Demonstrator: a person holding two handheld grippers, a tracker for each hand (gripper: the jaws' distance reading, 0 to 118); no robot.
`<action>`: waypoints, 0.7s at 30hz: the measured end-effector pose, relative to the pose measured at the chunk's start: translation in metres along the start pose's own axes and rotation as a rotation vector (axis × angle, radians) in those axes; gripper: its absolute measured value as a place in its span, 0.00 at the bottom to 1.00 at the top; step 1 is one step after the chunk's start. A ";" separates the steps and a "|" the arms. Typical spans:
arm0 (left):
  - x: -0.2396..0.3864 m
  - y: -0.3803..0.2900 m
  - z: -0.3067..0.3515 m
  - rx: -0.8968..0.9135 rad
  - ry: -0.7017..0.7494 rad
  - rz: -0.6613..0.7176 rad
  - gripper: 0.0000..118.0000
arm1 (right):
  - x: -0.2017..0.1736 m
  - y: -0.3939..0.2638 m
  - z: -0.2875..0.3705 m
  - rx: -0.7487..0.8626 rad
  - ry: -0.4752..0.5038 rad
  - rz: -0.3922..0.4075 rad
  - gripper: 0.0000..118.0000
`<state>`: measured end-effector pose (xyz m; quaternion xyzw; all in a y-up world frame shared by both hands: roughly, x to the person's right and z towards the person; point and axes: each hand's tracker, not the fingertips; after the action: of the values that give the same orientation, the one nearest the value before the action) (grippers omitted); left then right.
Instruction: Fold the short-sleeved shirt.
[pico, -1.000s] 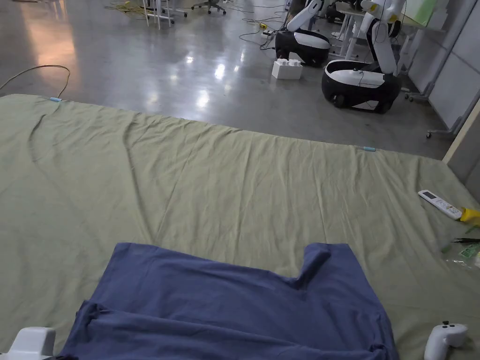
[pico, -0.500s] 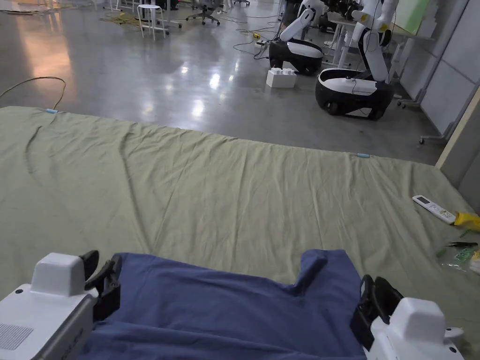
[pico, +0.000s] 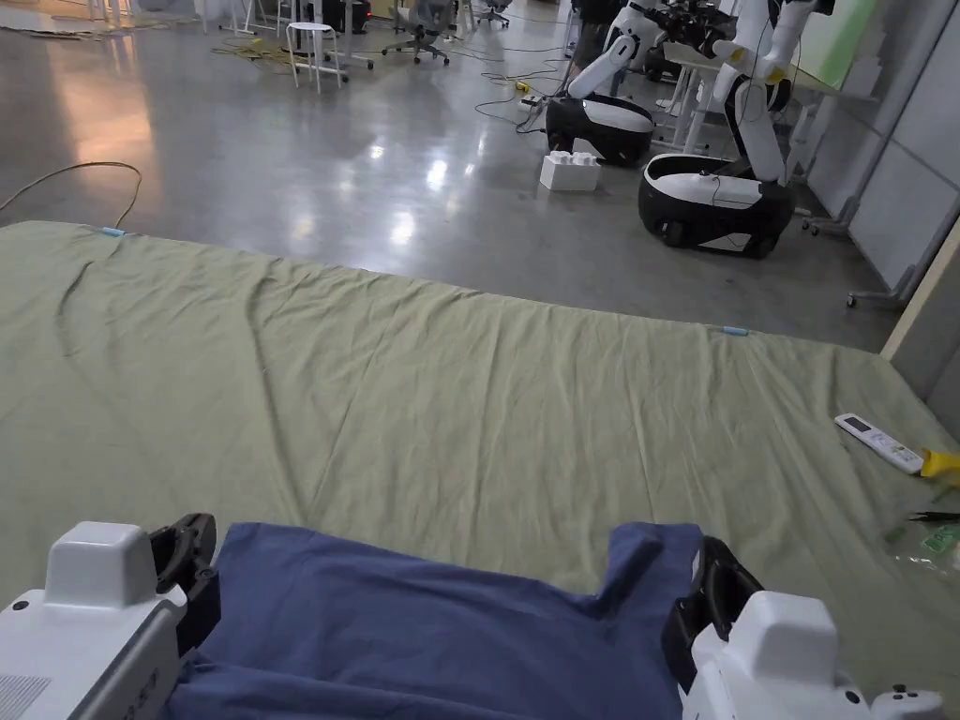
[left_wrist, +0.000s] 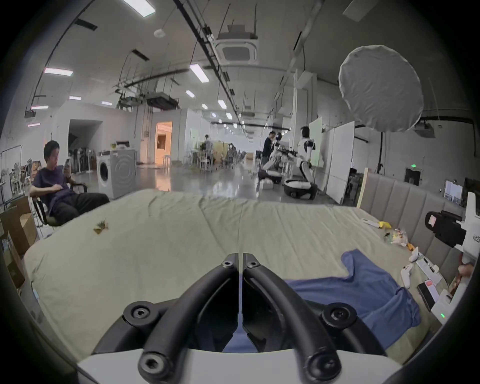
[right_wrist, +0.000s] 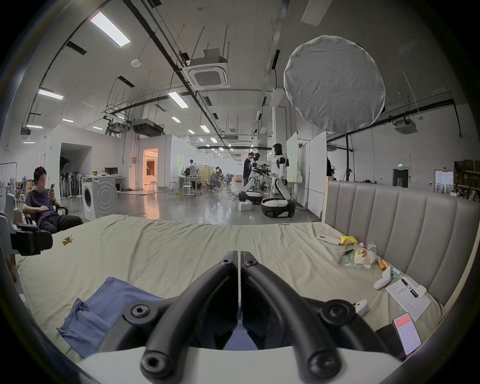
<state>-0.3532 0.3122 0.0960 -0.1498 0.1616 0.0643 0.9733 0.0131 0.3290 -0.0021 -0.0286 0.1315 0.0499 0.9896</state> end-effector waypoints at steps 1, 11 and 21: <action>-0.005 -0.002 -0.008 -0.040 -0.003 0.004 0.02 | 0.001 -0.002 -0.002 -0.010 0.004 -0.003 0.02; -0.050 -0.007 -0.155 -0.415 -0.066 0.030 0.02 | 0.010 -0.032 -0.028 -0.158 0.018 0.010 0.02; -0.047 -0.008 -0.267 -0.632 -0.035 0.014 0.65 | 0.036 -0.063 -0.046 -0.317 -0.004 0.047 0.02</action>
<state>-0.4746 0.2178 -0.1277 -0.4423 0.1179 0.1208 0.8808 0.0429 0.2667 -0.0529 -0.1815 0.1208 0.0932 0.9715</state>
